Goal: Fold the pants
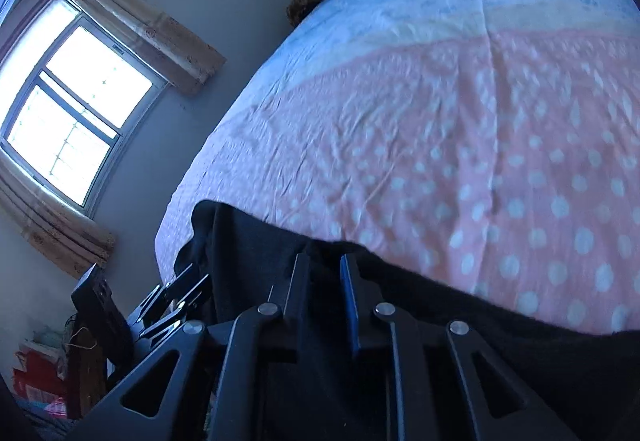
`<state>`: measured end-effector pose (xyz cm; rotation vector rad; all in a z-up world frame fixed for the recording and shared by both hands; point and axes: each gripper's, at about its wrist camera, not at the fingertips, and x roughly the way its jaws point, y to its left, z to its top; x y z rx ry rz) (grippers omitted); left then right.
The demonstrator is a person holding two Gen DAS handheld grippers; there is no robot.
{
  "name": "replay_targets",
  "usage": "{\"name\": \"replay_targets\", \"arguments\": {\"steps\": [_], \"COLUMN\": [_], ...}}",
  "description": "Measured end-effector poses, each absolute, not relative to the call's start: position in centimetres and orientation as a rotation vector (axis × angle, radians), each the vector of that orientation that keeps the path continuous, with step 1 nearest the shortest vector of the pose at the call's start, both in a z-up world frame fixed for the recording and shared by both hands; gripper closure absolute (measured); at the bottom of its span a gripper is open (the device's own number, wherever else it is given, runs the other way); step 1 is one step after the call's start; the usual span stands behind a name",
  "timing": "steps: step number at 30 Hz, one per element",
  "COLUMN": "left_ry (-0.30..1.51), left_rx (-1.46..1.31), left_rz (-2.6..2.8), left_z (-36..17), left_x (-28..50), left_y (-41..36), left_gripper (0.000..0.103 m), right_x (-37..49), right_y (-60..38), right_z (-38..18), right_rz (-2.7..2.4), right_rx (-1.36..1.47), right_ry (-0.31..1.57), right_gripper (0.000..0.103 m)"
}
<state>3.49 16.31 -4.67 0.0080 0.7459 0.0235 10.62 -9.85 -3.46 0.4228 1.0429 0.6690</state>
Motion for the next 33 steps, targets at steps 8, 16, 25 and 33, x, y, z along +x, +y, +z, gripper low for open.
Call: {"name": "replay_targets", "arguments": {"steps": [8, 16, 25, 33], "left_ry": [0.749, 0.75, 0.759, 0.765], "left_rx": [-0.004, -0.016, -0.011, -0.002], "left_rz": [0.039, 0.049, 0.046, 0.044], "left_z": [-4.7, -4.8, -4.9, -4.9], "left_x": [3.8, 3.8, 4.0, 4.0], "left_y": [16.1, 16.0, 15.9, 15.8], "left_gripper": [0.036, 0.033, 0.03, 0.03], "right_x": [8.7, 9.3, 15.8, 17.6], "right_y": [-7.8, -6.3, -6.3, -10.2], "right_z": [-1.9, -4.0, -5.4, -5.9], "right_rz": [0.674, 0.809, 0.847, 0.835], "right_rx": [0.258, 0.312, 0.614, 0.726], "right_ry": [0.988, 1.149, 1.1, 1.183], "right_gripper": [0.043, 0.041, 0.04, 0.045]}}
